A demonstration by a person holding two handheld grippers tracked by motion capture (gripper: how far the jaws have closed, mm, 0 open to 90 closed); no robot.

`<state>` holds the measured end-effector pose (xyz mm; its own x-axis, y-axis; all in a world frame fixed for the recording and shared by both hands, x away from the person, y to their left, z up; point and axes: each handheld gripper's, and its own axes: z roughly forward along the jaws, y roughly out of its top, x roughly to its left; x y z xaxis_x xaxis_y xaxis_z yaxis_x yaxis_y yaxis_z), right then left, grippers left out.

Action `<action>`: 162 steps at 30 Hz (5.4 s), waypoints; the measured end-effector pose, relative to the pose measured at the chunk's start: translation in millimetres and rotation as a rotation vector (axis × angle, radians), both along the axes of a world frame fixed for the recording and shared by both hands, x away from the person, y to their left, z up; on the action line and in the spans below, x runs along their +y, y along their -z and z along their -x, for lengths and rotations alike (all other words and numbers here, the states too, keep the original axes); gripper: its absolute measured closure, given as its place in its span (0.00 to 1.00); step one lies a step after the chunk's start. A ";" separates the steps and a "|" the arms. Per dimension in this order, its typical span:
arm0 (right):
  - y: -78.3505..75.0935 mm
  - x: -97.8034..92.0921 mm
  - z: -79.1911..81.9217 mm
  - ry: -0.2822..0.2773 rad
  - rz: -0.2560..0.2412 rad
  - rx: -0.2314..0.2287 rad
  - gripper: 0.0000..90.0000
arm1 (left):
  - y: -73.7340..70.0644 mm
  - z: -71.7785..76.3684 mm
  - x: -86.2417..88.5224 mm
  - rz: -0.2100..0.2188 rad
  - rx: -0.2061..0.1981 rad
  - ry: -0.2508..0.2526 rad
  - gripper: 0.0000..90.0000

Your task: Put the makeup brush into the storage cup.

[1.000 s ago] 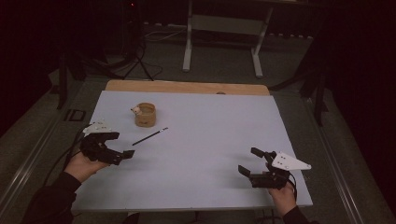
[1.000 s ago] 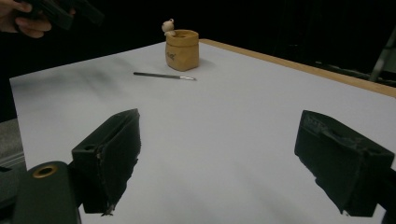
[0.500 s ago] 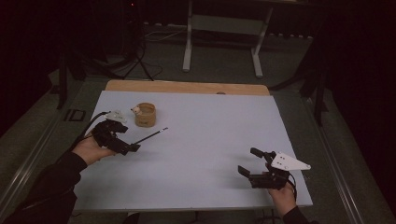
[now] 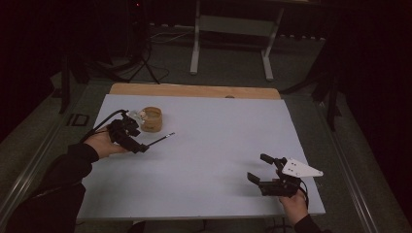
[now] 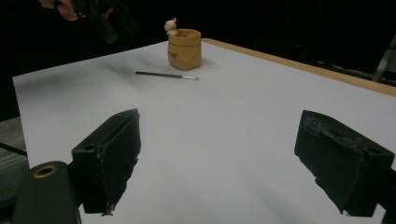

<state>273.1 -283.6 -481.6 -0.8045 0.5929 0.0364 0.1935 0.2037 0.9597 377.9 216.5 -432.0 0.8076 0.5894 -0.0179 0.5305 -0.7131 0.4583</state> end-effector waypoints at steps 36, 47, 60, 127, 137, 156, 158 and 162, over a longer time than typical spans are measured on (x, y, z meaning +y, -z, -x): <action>-0.1 1.1 0.4 -0.017 -0.005 0.005 0.16 | 54.1 -42.0 -19.8 -0.234 0.109 0.037 0.70; -0.6 0.5 0.8 -0.014 0.000 0.001 0.16 | 66.1 -51.9 -28.2 -0.319 0.139 0.018 0.75; -1.4 -0.3 1.0 -0.017 -0.014 0.009 0.16 | 67.0 -58.5 -31.1 -0.299 0.212 0.027 0.91; -1.0 0.3 -1.8 -0.019 -0.034 0.066 0.16 | 25.6 31.9 -43.0 0.377 -0.138 0.011 0.95; -1.8 1.6 -1.9 -0.017 -0.038 0.083 0.16 | 36.7 42.2 -49.2 0.508 -0.158 0.034 0.95; -17.8 12.0 -4.4 -0.033 -0.100 0.175 0.17 | 48.5 51.8 -60.1 0.671 -0.187 0.072 0.95; -19.3 13.9 -5.5 -0.047 -0.107 0.183 0.17 | 50.7 52.2 -60.1 0.698 -0.181 0.069 0.95; -22.8 19.8 -6.7 -0.059 -0.106 0.193 0.17 | 53.4 51.4 -60.9 0.725 -0.168 0.061 0.95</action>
